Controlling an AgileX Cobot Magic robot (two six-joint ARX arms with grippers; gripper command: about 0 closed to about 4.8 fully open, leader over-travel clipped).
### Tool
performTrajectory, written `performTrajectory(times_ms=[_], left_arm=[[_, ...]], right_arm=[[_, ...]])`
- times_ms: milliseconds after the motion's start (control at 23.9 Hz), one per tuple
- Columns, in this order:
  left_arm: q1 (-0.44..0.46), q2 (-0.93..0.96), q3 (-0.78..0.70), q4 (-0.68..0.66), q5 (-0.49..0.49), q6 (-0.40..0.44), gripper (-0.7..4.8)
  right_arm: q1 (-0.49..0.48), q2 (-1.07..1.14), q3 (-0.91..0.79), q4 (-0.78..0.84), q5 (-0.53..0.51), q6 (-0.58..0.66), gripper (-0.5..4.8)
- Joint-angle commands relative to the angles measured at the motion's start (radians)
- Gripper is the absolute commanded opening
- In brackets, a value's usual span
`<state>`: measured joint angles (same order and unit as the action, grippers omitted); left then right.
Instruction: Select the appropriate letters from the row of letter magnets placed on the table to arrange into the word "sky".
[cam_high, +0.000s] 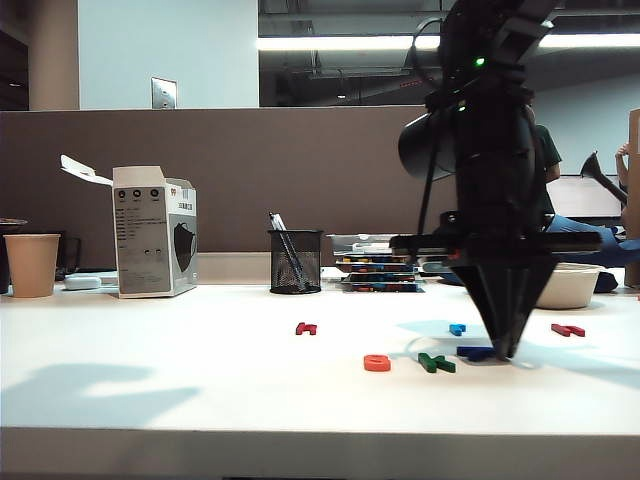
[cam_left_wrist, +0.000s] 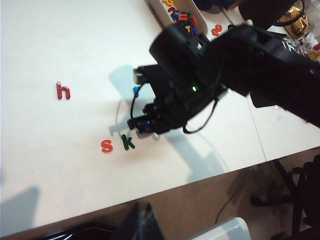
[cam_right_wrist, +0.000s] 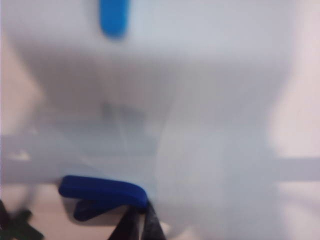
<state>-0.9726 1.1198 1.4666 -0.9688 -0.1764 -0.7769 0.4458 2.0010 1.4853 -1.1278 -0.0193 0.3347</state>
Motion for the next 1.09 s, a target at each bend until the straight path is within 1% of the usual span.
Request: performTrajectory(times_ms=[42, 84, 209, 251, 501, 585, 668, 710, 752, 793, 877, 1086], left_arm=[[0.000, -0.002, 0.002, 0.006, -0.004, 0.003, -0.05], [0.000, -0.002, 0.002, 0.006, -0.003, 0.003, -0.05], [0.000, -0.002, 0.002, 0.006, -0.003, 0.003, -0.05], [0.000, -0.002, 0.002, 0.006, -0.004, 0.003, -0.05], [0.000, -0.002, 0.002, 0.006, -0.004, 0.003, -0.05], [0.000, -0.002, 0.002, 0.006, -0.003, 0.003, -0.05], [0.000, -0.002, 0.002, 0.006, -0.004, 0.003, -0.05], [0.000, -0.002, 0.002, 0.006, -0.004, 0.003, -0.05], [0.000, -0.002, 0.002, 0.006, -0.004, 0.003, -0.05], [0.000, -0.002, 0.002, 0.006, -0.003, 0.003, -0.05], [0.001, -0.002, 0.002, 0.006, -0.005, 0.003, -0.05], [0.000, -0.002, 0.002, 0.006, -0.004, 0.003, -0.05]], right_arm=[[0.000, -0.045, -0.097, 0.051, 0.002, 0.056, -0.06], [-0.003, -0.057, -0.123, 0.066, 0.002, 0.067, -0.06], [-0.003, -0.090, -0.203, 0.146, 0.001, 0.175, -0.06], [-0.003, -0.091, -0.207, 0.153, -0.001, 0.188, -0.06], [-0.004, -0.110, -0.199, 0.171, 0.042, 0.189, -0.06], [-0.004, -0.161, -0.195, 0.226, 0.034, 0.176, -0.02], [-0.004, -0.195, -0.165, 0.252, -0.017, 0.159, 0.26], [-0.004, -0.195, -0.130, 0.255, -0.086, 0.158, 0.52], [-0.004, -0.195, -0.111, 0.263, -0.136, 0.158, 0.58], [-0.004, -0.194, -0.097, 0.298, -0.221, 0.159, 0.59], [-0.003, -0.190, -0.098, 0.345, -0.298, 0.165, 0.59], [-0.003, -0.140, -0.100, 0.317, -0.303, 0.162, 0.58]])
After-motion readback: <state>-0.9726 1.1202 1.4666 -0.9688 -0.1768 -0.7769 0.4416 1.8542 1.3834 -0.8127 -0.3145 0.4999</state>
